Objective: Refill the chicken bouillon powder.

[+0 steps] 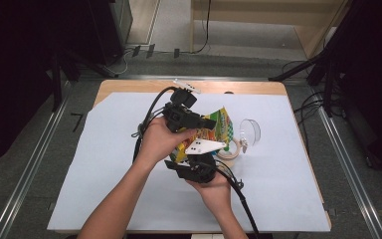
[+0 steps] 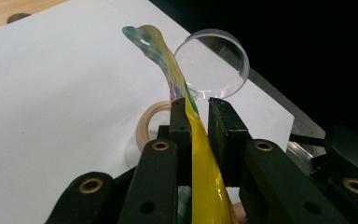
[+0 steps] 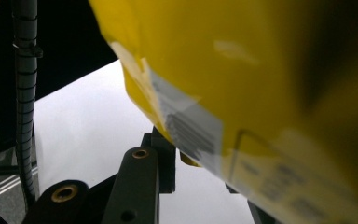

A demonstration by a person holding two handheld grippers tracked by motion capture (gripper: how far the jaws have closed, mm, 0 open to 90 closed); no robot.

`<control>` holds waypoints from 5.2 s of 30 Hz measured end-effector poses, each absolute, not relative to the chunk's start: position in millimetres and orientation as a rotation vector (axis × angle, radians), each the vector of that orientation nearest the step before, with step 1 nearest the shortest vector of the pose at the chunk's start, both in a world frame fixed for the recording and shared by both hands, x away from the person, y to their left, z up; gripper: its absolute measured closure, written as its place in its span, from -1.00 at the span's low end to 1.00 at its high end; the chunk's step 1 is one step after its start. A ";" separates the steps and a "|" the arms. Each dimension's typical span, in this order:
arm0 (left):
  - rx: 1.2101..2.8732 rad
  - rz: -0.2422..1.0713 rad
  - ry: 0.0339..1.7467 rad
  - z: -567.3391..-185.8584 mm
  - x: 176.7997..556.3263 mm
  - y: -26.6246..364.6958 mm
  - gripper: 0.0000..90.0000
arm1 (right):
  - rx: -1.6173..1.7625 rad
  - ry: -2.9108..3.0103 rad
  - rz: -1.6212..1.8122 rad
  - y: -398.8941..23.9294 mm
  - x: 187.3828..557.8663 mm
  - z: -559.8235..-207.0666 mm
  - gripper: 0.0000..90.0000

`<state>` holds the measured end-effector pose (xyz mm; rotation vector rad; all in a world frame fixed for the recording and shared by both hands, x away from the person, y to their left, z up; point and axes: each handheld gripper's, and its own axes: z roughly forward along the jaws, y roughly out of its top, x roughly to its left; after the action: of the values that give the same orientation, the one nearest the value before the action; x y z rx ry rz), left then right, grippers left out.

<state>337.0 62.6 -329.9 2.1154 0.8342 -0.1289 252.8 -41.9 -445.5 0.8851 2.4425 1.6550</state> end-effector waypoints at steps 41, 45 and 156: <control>2.121 -0.148 0.842 -327.7 346.6 64.7 0.80 | 0.968 2.355 1.663 -34.3 254.0 -441.1 0.54; 2.117 -0.161 0.847 -328.3 349.9 65.1 0.80 | 0.984 2.363 1.669 -34.4 254.4 -439.2 0.54; 2.075 -0.157 0.883 -323.4 358.2 75.7 0.78 | 1.007 2.344 1.664 -23.0 259.4 -431.9 0.53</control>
<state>358.2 75.7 -323.4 2.0752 0.8827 -0.1570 259.4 -23.0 -431.9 1.0067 2.3444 1.6641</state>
